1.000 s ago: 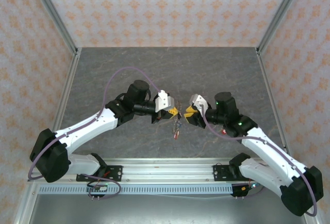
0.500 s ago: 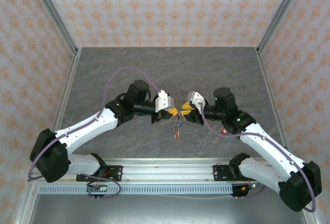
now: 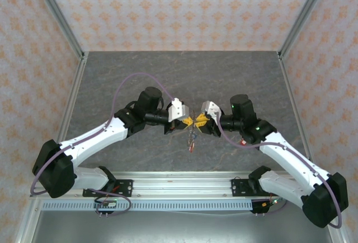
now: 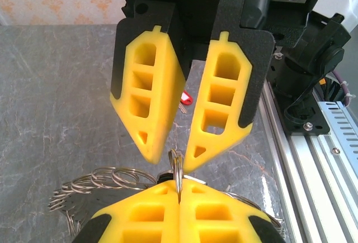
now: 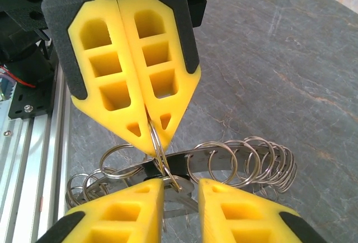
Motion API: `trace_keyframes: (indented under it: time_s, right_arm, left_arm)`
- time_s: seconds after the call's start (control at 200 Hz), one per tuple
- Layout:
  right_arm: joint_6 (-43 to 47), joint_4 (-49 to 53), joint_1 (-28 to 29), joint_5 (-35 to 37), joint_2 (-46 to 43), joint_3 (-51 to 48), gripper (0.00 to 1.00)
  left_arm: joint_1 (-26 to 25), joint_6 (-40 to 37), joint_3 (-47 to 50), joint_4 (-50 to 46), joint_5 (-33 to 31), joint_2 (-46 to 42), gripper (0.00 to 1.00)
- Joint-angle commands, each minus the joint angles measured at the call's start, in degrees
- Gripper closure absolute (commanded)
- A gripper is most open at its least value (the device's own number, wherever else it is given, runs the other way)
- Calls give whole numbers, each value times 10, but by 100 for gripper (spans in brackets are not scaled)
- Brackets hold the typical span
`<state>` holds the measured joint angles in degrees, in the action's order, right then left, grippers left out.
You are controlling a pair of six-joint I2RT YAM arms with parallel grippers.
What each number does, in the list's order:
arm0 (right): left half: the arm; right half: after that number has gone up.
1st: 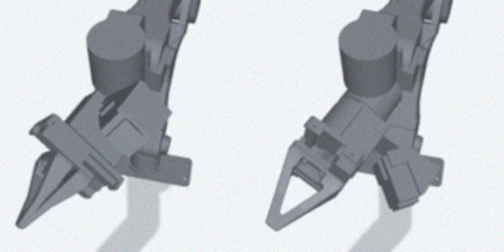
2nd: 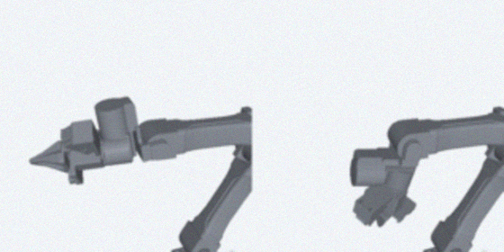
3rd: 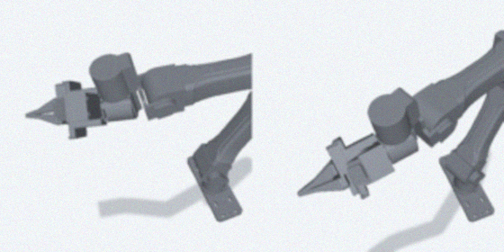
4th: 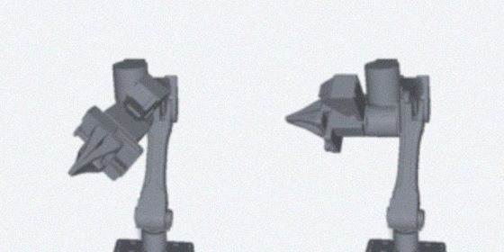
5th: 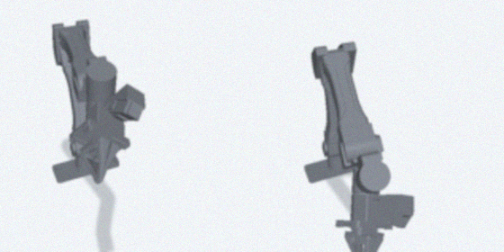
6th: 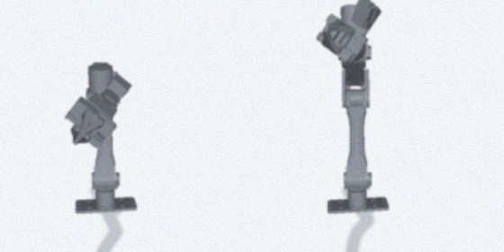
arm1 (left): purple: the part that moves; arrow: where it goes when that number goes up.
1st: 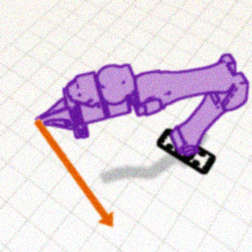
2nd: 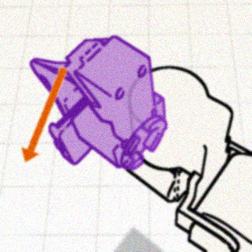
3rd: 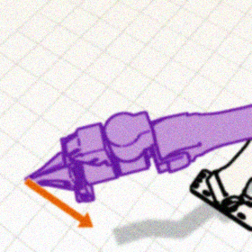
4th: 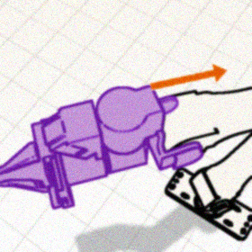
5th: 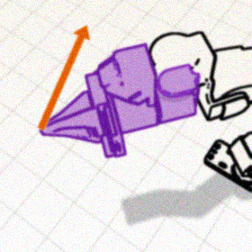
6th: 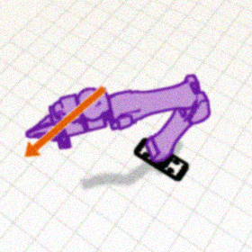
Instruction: Put the keys on the keyring
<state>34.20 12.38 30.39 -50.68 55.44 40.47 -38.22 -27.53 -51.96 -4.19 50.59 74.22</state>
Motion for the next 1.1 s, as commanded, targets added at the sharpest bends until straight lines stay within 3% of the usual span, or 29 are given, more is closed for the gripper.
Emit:
trace_keyframes:
  time_s: [0.0,0.29,0.581,0.776,0.936,1.096]
  right_arm:
    - [-7,-28,2,-24,0,16,81]
    - [-36,15,2,8,8,15,100]
    - [-109,5,2,24,24,0,100]
    - [-101,9,2,54,11,1,79]
    - [-30,41,2,84,-40,6,77]
    - [-9,26,3,14,-41,20,76]
  left_arm:
    - [-1,-14,-18,-6,19,-16,100]
    - [-1,1,-7,23,1,-23,100]
    - [-1,18,13,61,-3,-19,100]
    - [-2,18,17,64,-7,-17,100]
    - [-1,13,12,53,-8,-17,100]
    - [-2,10,8,48,-4,-15,100]
